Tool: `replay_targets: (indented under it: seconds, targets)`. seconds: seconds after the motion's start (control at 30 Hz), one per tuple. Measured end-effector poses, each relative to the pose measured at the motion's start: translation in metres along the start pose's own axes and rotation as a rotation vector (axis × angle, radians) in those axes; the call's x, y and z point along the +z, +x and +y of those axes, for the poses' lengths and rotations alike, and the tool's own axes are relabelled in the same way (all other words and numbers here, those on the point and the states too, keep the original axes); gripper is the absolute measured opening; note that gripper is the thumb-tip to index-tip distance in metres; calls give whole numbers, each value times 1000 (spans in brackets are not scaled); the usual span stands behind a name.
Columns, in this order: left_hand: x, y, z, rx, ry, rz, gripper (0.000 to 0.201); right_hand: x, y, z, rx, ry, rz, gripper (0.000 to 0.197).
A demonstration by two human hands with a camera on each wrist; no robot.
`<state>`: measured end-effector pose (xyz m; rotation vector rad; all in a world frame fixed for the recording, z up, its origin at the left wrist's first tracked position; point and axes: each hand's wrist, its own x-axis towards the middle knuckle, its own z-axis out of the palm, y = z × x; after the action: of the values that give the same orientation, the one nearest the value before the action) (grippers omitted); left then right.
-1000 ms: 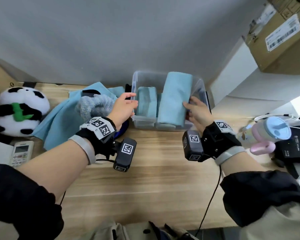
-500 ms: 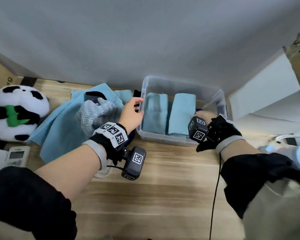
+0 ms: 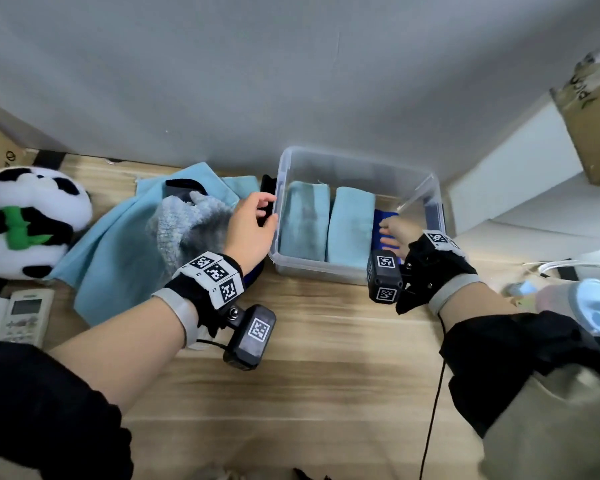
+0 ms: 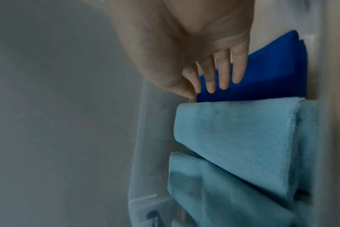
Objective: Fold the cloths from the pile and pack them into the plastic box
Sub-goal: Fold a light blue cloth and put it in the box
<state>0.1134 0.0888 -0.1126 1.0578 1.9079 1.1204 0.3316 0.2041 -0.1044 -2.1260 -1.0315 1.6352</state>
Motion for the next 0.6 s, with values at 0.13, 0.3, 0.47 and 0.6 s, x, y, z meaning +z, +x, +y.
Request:
replay_targets:
  seconds: [0.13, 0.3, 0.47, 0.6]
  targets:
    - [-26, -17, -7, 128, 165, 138, 26, 1, -35, 0, -214, 66, -63, 21]
    - [-69, -40, -23, 69, 412, 399, 35, 19, -82, 12, -373, 40, -185, 21]
    - [-95, -51, -45, -238, 418, 283, 45, 44, -115, 31, -437, -17, -283, 24]
    - [-103, -59, -42, -295, 273, 249, 22, 60, -132, 45, -460, -82, -329, 27]
